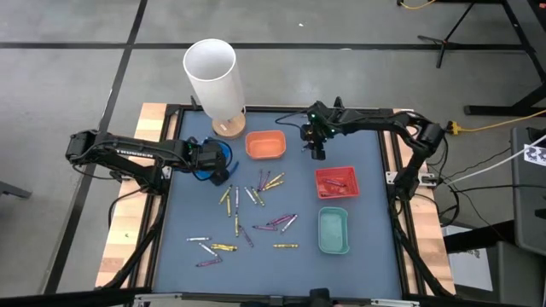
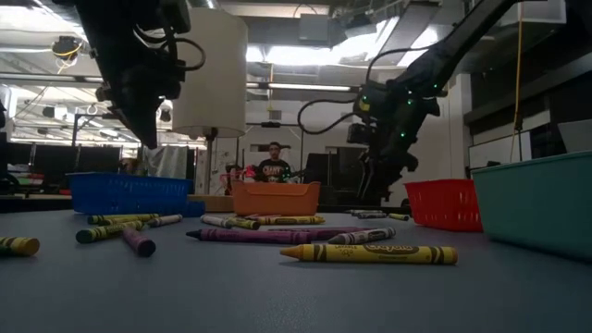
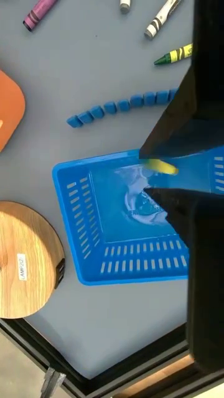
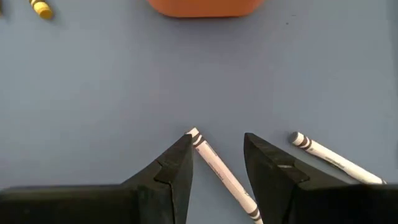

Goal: Sort crayons
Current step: Put the green crayon into the dark blue bin, then put the gray crayon into the orange bin

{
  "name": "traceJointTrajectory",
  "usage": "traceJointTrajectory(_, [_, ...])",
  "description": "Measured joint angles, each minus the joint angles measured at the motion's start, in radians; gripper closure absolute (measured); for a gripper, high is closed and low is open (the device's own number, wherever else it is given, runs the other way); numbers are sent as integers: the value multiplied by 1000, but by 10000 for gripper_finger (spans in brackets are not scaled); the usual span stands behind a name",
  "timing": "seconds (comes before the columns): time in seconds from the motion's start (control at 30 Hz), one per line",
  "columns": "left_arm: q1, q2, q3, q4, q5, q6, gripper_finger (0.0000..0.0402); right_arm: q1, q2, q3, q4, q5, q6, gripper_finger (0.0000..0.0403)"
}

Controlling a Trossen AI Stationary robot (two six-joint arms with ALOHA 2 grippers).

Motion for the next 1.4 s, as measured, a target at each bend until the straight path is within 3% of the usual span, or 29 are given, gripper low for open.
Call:
traceJointTrajectory(0.23, [0,0,0,0,0,-2,294,0,0,0,-3,0,-21,261])
traceJointTrajectory(0.6, [0,0,0,0,0,-2,293,0,2,0,-13,-9,-58,261])
traceJointTrajectory(1.07, [0,0,0,7,-1,-2,292,0,108,4,7,20,-70,261])
traceJointTrajectory(1.4, [0,0,0,21,0,-1,292,1,111,3,7,24,-70,343])
